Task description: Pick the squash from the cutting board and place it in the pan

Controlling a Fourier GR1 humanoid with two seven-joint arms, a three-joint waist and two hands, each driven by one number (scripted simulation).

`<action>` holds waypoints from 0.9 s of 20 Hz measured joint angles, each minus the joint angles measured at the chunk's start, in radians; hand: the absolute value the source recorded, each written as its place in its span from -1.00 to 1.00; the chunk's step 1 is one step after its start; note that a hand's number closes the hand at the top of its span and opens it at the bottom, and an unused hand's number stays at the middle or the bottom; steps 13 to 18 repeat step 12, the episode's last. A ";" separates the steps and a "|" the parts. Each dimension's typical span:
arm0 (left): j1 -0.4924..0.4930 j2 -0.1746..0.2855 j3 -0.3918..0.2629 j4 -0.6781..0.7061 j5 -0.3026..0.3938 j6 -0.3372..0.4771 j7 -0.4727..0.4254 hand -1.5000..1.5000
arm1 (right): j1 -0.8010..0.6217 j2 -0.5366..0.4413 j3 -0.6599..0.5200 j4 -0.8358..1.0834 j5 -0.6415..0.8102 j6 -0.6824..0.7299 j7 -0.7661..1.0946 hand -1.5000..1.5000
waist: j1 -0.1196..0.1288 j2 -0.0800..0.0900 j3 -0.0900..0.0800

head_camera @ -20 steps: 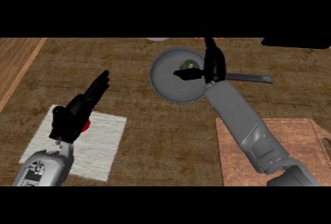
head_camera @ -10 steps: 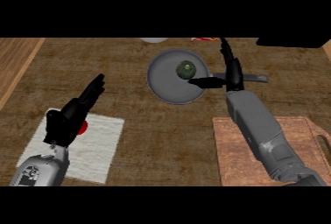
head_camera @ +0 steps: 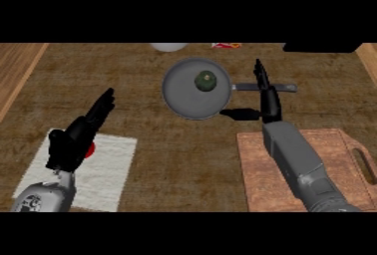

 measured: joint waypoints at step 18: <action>0.008 -0.024 0.045 -0.025 -0.021 -0.028 0.029 0.00 | 0.213 0.038 0.031 -0.118 0.026 0.032 -0.110 -1.00 | -0.022 -0.009 -0.001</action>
